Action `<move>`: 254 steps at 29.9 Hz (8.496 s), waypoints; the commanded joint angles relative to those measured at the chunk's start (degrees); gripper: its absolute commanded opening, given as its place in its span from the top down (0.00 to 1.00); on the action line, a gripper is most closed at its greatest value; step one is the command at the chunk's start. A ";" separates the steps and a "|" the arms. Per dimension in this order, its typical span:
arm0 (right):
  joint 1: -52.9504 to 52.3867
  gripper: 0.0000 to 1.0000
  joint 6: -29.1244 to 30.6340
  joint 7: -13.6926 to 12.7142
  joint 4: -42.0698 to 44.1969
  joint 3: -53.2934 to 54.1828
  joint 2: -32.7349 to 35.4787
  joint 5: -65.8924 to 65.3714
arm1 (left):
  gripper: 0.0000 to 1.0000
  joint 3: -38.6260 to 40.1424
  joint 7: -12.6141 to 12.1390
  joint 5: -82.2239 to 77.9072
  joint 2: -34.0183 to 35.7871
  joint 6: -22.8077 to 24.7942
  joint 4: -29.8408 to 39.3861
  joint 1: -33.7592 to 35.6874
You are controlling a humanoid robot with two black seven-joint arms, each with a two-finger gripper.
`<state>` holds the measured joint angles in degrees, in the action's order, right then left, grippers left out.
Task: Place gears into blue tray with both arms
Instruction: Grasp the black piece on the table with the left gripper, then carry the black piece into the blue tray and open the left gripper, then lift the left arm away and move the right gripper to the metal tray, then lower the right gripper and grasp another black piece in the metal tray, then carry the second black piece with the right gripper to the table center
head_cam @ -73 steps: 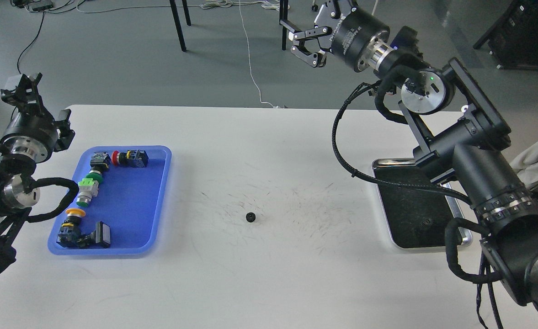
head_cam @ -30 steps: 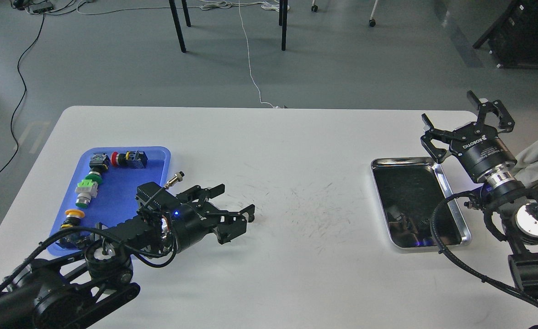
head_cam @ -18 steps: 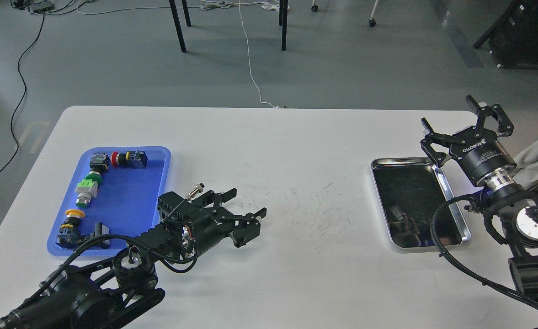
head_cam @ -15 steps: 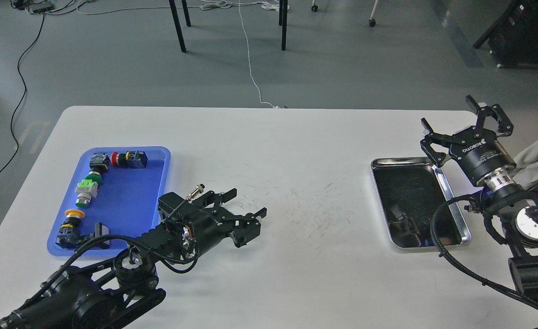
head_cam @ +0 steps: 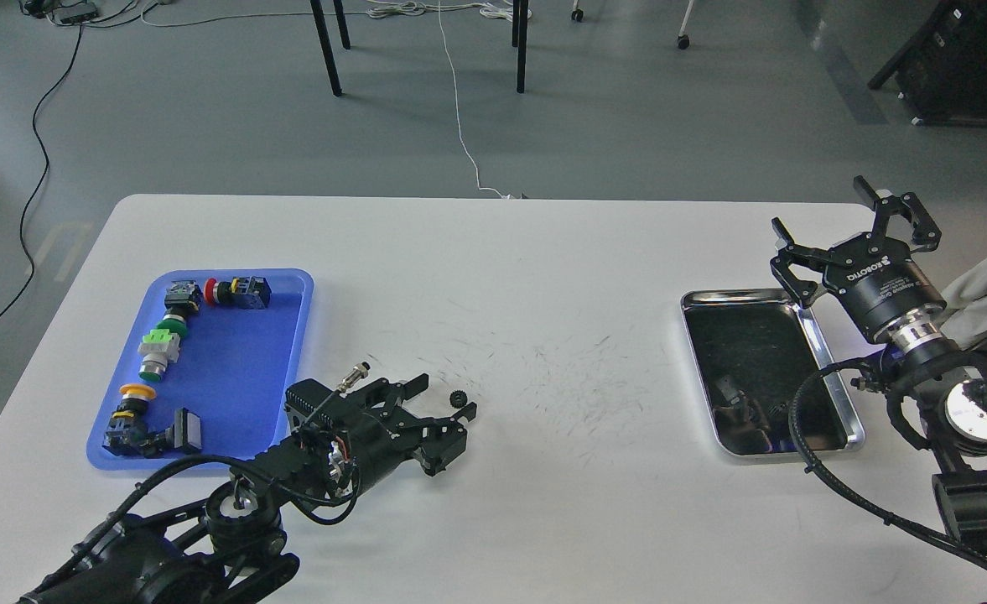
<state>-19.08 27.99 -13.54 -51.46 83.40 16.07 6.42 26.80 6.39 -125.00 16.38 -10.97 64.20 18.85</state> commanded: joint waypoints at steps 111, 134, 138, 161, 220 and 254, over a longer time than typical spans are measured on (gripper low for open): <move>-12.55 0.03 -1.62 -0.61 -1.98 -16.07 1.16 -0.61 | 0.02 15.74 1.87 66.78 19.91 -11.45 -11.64 12.79; -28.90 0.02 -1.45 -2.98 -11.46 -44.89 18.72 -10.45 | 0.02 22.60 -4.81 106.63 25.11 14.31 -10.15 20.70; -29.69 0.02 -1.36 -2.98 -15.41 -49.64 24.25 -16.24 | 0.02 23.91 -5.07 106.46 21.16 13.61 -10.23 20.70; -30.48 0.01 0.01 -4.21 -32.74 -63.01 43.87 -55.01 | 0.02 24.88 -4.37 105.93 20.09 12.91 -9.97 18.15; -37.52 0.42 0.01 -5.44 -19.56 -86.21 28.85 -62.84 | 0.02 24.71 -2.61 105.75 20.18 12.64 -9.62 18.24; -56.66 0.99 0.01 -5.27 -20.52 -85.34 27.00 -53.72 | 0.02 24.71 -2.61 105.58 19.92 12.47 -10.23 18.15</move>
<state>-71.05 28.01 -18.65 -71.96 -2.49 43.87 -50.68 51.50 3.78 -19.43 36.30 1.57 53.96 37.04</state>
